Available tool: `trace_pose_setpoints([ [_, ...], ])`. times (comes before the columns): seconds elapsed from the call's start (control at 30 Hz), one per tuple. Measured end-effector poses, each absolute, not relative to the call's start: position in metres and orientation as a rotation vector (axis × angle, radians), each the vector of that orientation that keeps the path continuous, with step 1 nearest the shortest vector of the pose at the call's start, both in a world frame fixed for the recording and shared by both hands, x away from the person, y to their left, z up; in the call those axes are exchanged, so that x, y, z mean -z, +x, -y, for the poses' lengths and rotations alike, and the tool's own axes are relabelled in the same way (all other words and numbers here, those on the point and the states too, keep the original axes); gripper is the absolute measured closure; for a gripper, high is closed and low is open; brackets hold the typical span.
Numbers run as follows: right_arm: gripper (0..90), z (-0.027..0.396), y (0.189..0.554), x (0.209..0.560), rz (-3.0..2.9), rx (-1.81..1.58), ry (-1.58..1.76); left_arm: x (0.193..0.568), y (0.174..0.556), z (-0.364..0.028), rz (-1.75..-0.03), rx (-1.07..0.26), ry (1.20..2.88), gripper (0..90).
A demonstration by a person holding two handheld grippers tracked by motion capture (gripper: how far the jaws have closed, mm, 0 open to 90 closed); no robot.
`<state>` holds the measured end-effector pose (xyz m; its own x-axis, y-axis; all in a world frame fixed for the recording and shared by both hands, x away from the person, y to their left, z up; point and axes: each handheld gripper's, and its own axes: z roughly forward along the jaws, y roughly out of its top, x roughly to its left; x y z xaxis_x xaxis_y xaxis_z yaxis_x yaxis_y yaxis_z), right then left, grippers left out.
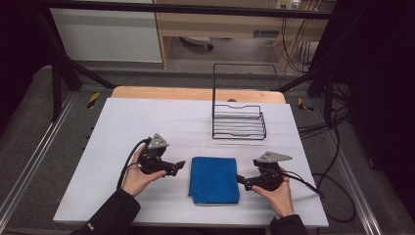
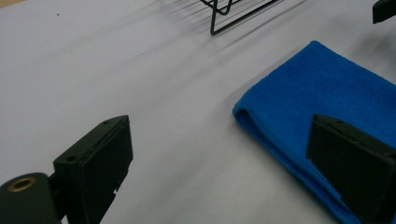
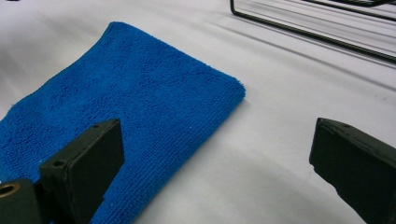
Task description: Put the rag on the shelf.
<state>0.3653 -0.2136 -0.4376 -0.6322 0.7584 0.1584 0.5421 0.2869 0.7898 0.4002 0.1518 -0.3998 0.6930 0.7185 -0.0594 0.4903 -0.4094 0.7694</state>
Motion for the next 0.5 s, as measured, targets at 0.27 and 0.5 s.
trace_pose_setpoints([
  [0.27, 3.7, 0.214, 0.365, 0.439, -2.307, -1.253, 1.201, 0.408, 0.42, -0.126, -0.972, -0.371, 2.118, 14.3],
  [0.5, 3.8, 0.214, 0.364, 0.439, -2.309, -1.256, 1.192, 0.426, 0.429, -0.112, -0.993, -0.346, 2.144, 23.9],
])
